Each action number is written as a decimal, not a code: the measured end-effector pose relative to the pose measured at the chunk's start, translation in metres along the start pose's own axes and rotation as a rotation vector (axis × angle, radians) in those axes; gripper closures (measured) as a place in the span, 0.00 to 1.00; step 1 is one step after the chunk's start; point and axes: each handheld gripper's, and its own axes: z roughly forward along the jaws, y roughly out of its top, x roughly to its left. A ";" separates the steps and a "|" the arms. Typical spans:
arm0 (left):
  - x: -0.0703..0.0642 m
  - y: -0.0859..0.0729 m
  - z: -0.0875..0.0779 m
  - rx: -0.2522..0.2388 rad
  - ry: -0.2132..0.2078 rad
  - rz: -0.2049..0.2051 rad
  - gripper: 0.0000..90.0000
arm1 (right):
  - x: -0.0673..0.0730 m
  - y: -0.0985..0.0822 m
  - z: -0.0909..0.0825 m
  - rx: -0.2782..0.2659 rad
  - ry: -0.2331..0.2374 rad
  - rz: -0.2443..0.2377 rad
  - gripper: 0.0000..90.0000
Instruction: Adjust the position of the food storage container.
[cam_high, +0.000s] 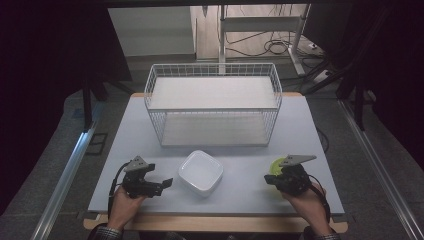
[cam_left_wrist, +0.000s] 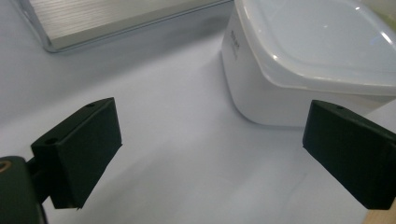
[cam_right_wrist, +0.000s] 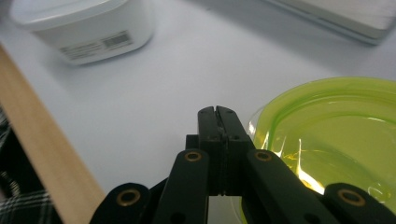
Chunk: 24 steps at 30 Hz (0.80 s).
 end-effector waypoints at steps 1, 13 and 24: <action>0.000 0.000 0.000 -0.004 -0.008 -0.003 0.04 | -0.004 0.000 0.000 -0.006 -0.008 0.009 1.00; -0.002 0.007 -0.002 -0.007 0.019 0.021 0.21 | -0.020 0.003 -0.004 -0.051 -0.081 0.049 1.00; 0.001 0.021 0.026 0.046 -0.014 0.094 0.92 | 0.012 0.009 0.007 -0.067 -0.050 -0.011 1.00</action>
